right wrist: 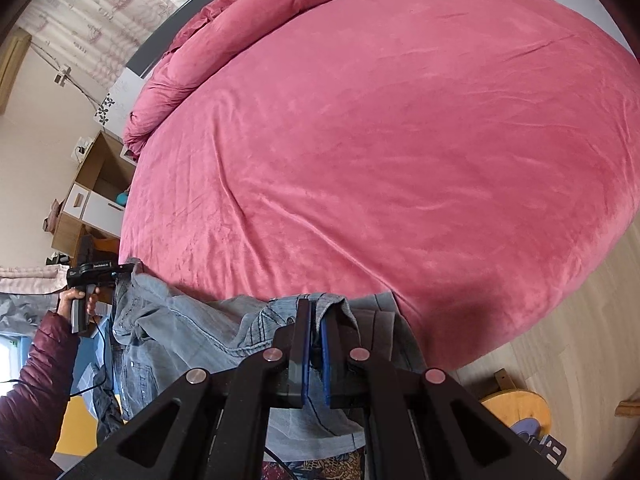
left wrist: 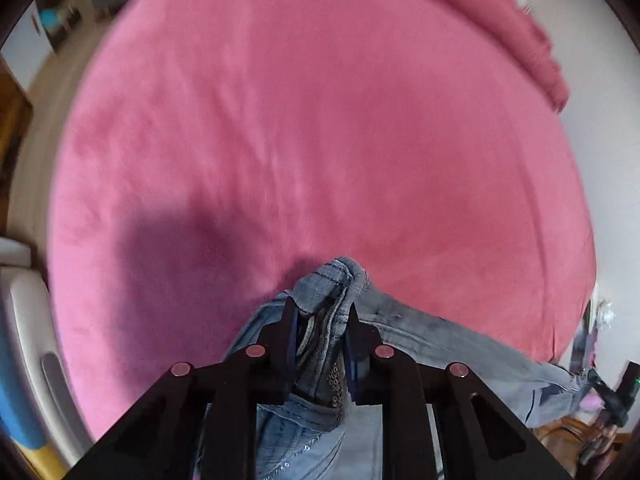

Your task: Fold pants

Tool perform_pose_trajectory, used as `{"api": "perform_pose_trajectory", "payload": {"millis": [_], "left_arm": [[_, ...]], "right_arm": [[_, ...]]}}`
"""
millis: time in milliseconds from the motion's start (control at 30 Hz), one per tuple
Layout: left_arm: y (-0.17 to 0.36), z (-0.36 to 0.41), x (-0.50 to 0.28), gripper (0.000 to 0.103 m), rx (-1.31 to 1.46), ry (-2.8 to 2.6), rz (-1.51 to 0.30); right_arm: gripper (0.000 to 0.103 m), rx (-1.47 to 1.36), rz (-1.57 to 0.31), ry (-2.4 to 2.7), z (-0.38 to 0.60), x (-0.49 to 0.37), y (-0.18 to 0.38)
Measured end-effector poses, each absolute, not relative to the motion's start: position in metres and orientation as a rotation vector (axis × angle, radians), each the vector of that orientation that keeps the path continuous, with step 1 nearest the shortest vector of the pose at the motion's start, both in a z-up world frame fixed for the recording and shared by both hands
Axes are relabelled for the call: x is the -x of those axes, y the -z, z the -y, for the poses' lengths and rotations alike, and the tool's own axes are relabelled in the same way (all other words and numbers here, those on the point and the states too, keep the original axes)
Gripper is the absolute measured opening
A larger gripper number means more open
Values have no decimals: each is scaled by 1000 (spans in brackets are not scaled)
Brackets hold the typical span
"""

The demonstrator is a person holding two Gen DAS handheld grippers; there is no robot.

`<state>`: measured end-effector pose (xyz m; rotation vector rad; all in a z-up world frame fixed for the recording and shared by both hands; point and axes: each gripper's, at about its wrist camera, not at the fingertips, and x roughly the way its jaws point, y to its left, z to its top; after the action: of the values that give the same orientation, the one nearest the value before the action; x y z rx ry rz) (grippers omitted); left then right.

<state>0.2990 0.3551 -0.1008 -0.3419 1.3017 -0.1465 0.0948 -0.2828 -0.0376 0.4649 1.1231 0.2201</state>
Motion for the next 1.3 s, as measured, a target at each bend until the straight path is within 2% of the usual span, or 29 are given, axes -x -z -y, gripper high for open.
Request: {"api": "perform_pose_trajectory", "payload": {"millis": [267, 400, 500, 667, 833, 1100, 1167, 1200, 1233, 1267, 1300], "left_arm": [[-9, -382, -191, 16, 447, 207, -888], [-36, -387, -126, 16, 469, 221, -765], [-29, -396, -69, 16, 500, 206, -728], [10, -393, 18, 16, 557, 170, -768], [52, -386, 64, 14, 626, 122, -855], [112, -378, 119, 17, 688, 50, -1035], [120, -379, 126, 21, 710, 39, -1065], [123, -381, 129, 33, 722, 39, -1089], [124, -383, 132, 48, 735, 39, -1118], [124, -385, 139, 49, 736, 23, -1134], [125, -391, 148, 50, 735, -2, -1143]], "right_arm": [[4, -482, -994, -288, 287, -83, -2], [4, -474, -947, -322, 294, -60, -17], [4, -469, -961, -331, 304, -38, -12], [4, -467, -1074, -320, 314, -7, 31], [4, -481, -1199, -281, 318, 13, 84], [4, -440, -1326, -251, 317, 30, 125], [6, -418, -1345, -209, 320, 29, 130], [11, -407, -1351, -181, 322, 28, 131], [11, -400, -1354, -159, 325, 28, 130], [16, -408, -1356, -143, 333, 29, 129], [28, -451, -1363, -146, 343, 29, 127]]}}
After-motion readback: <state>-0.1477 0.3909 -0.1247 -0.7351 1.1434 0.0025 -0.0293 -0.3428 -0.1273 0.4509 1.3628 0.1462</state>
